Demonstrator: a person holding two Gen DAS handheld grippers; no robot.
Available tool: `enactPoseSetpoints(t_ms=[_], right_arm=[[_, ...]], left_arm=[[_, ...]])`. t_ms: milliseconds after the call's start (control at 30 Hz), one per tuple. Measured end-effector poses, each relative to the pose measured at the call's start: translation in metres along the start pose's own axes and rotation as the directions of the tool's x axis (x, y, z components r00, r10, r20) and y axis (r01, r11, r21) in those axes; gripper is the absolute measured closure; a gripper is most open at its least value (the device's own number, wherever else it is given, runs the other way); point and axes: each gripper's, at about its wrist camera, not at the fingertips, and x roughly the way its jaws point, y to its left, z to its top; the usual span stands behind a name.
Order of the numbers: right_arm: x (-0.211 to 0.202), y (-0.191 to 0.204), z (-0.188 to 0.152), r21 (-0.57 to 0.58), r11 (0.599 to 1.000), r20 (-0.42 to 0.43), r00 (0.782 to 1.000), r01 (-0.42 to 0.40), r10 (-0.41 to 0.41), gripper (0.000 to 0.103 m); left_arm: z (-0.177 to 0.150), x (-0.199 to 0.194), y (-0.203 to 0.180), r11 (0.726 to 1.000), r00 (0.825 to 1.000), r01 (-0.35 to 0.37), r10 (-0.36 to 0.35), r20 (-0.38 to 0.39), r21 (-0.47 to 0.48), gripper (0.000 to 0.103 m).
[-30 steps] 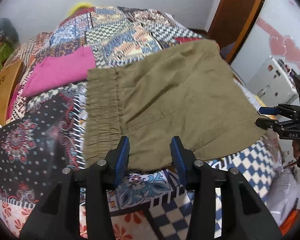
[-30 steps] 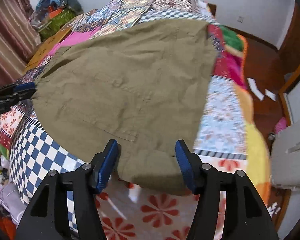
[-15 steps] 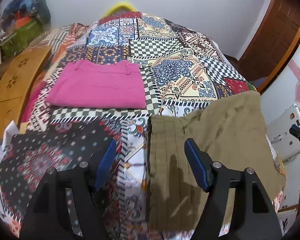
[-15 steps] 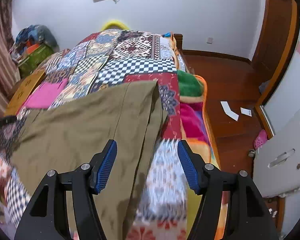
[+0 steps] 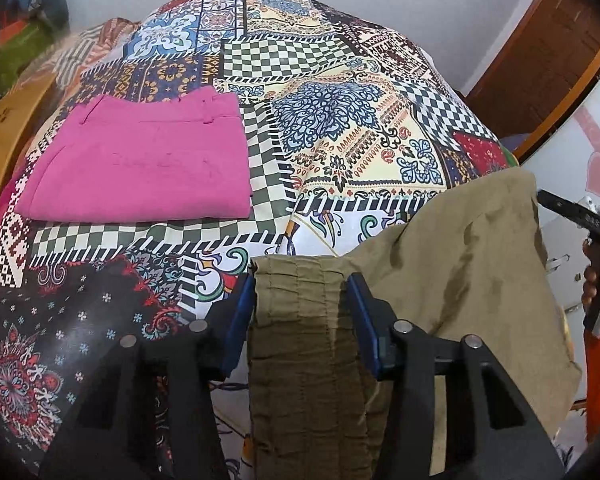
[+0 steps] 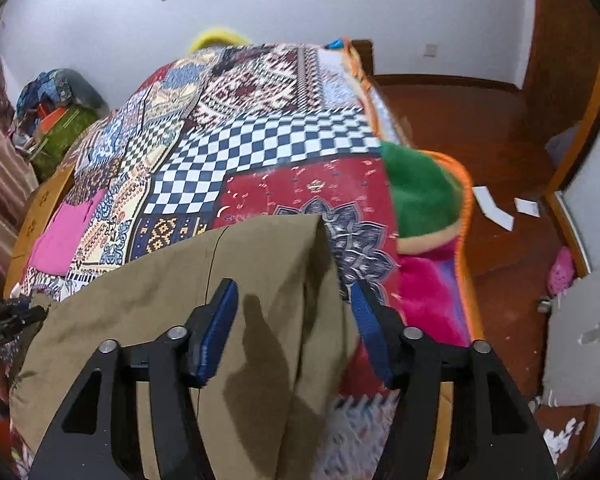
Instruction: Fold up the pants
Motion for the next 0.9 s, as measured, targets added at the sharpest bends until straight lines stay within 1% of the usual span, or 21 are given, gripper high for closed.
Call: enactPoseSetpoints(t_ms=[33, 67, 100, 133, 167, 200, 300, 333, 433, 500, 533, 567, 600, 633, 700, 733, 767, 800, 833, 867, 900], right_arm=[[0.004, -0.001, 0.002, 0.001, 1.0, -0.005, 1.0, -0.005, 0.005, 0.054], [0.011, -0.002, 0.005, 0.004, 1.0, -0.011, 1.0, -0.019, 0.019, 0.058], [0.014, -0.002, 0.007, 0.009, 0.999, -0.014, 0.999, -0.036, 0.036, 0.066], [0.017, -0.004, 0.008, 0.022, 0.998, -0.017, 0.998, -0.063, 0.064, 0.071], [0.018, -0.005, 0.009, 0.032, 0.997, -0.016, 0.997, -0.074, 0.074, 0.083], [0.019, -0.007, 0.01, 0.043, 0.996, -0.009, 0.997, -0.078, 0.078, 0.088], [0.017, -0.008, 0.011, 0.043, 0.996, 0.015, 0.997, -0.074, 0.074, 0.092], [0.018, -0.007, 0.012, 0.034, 0.997, 0.02, 0.998, -0.064, 0.063, 0.092], [0.014, -0.005, 0.014, -0.003, 1.0, 0.04, 0.999, 0.003, -0.003, 0.092], [0.009, -0.005, 0.014, -0.03, 0.994, 0.063, 0.993, 0.105, -0.103, 0.093], [0.005, -0.008, 0.015, -0.037, 0.981, 0.081, 0.979, 0.19, -0.186, 0.093], [0.001, -0.013, 0.015, -0.038, 0.97, 0.093, 0.967, 0.24, -0.236, 0.093], [-0.004, -0.019, 0.016, -0.024, 0.969, 0.087, 0.966, 0.246, -0.243, 0.093], [-0.009, -0.024, 0.015, -0.009, 0.975, 0.081, 0.972, 0.223, -0.222, 0.093], [-0.022, -0.023, 0.011, -0.017, 0.988, 0.073, 0.986, 0.152, -0.15, 0.093], [-0.024, -0.02, 0.009, -0.029, 0.99, 0.071, 0.988, 0.14, -0.138, 0.093], [-0.026, -0.014, 0.006, -0.054, 0.991, 0.059, 0.991, 0.12, -0.117, 0.09], [-0.025, -0.009, 0.004, -0.07, 0.992, 0.049, 0.994, 0.104, -0.101, 0.081], [-0.023, -0.004, 0.001, -0.083, 0.992, 0.041, 0.995, 0.092, -0.089, 0.076], [-0.019, 0.0, -0.002, -0.089, 0.993, 0.034, 0.996, 0.083, -0.08, 0.065], [-0.014, 0.003, -0.004, -0.091, 0.993, 0.023, 0.997, 0.072, -0.07, 0.059]], left_arm=[[0.0, 0.001, 0.0, 1.0, 1.0, 0.0, 0.0, -0.002, 0.003, 0.057], [0.0, 0.002, 0.0, 1.0, 1.0, 0.001, -0.001, -0.005, 0.005, 0.058], [0.0, 0.002, 0.001, 1.0, 1.0, 0.004, -0.004, -0.002, 0.002, 0.058], [0.0, 0.002, 0.002, 1.0, 1.0, 0.008, -0.007, 0.003, -0.003, 0.059], [0.0, 0.002, 0.003, 1.0, 1.0, 0.01, -0.01, 0.007, -0.008, 0.059], [-0.001, 0.002, 0.004, 1.0, 1.0, 0.014, -0.014, 0.012, -0.014, 0.059], [-0.005, 0.0, 0.005, 1.0, 0.999, 0.014, -0.013, 0.029, -0.029, 0.062], [-0.006, -0.001, 0.005, 0.999, 0.999, 0.002, -0.001, 0.037, -0.032, 0.067], [-0.008, -0.002, 0.008, 0.999, 0.999, 0.005, -0.003, 0.047, -0.047, 0.068], [-0.009, -0.002, 0.01, 0.998, 0.999, 0.008, -0.006, 0.045, -0.056, 0.068], [-0.01, -0.001, 0.01, 0.999, 0.999, 0.002, 0.0, 0.045, -0.054, 0.068], [-0.01, -0.001, 0.009, 0.999, 0.999, 0.0, 0.003, 0.045, -0.053, 0.068], [-0.01, -0.002, 0.008, 0.999, 0.999, -0.004, 0.007, 0.047, -0.051, 0.068], [-0.01, -0.002, 0.007, 0.999, 0.999, -0.011, 0.013, 0.049, -0.044, 0.068], [-0.01, -0.003, 0.003, 0.999, 0.998, -0.028, 0.029, 0.057, -0.021, 0.068], [-0.01, -0.003, 0.001, 0.999, 0.998, -0.037, 0.037, 0.057, -0.015, 0.068], [-0.011, -0.003, 0.001, 0.999, 0.998, -0.041, 0.042, 0.057, -0.014, 0.068], [-0.011, -0.002, 0.001, 0.999, 0.997, -0.044, 0.045, 0.056, -0.016, 0.068], [-0.01, -0.002, 0.001, 0.999, 0.998, -0.042, 0.044, 0.054, -0.021, 0.068], [-0.01, -0.002, 0.002, 0.999, 0.998, -0.04, 0.041, 0.053, -0.027, 0.068], [-0.011, -0.002, 0.003, 0.999, 0.998, -0.034, 0.036, 0.052, -0.034, 0.068]])
